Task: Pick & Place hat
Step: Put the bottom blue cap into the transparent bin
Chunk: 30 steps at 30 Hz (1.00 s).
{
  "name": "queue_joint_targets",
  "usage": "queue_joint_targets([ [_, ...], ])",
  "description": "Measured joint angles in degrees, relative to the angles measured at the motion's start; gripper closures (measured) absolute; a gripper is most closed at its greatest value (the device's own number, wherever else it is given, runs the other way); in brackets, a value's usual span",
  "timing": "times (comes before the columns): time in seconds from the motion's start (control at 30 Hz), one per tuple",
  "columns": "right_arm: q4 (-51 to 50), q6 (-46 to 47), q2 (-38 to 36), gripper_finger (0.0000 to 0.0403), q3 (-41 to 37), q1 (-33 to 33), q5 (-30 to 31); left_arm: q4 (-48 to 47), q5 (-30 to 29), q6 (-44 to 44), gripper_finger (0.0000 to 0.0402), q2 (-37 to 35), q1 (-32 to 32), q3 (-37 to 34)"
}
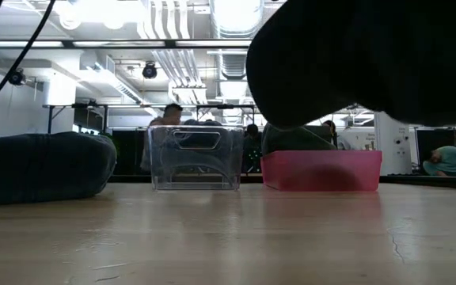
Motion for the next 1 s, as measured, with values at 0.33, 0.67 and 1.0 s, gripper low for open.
queue_joint_targets([
  [0.33, -0.36, -6.03, 3.07, 0.0185, 3.4, 2.0, 9.89, 0.67, -0.25, 1.72, 0.0393, -0.03, -1.17, -7.49],
  [0.67, -4.63, 3.66, -0.7, 0.0185, 4.32, 3.17, 13.04, 7.18, -7.78, 5.05, 0.0393, -0.04, -4.14, -16.57],
  [1.0, 1.36, 10.37, 7.49, 0.0185, 0.61, 3.39, 10.78, 10.11, -11.03, 5.78, 0.0393, -0.22, -6.22, -14.93],
])
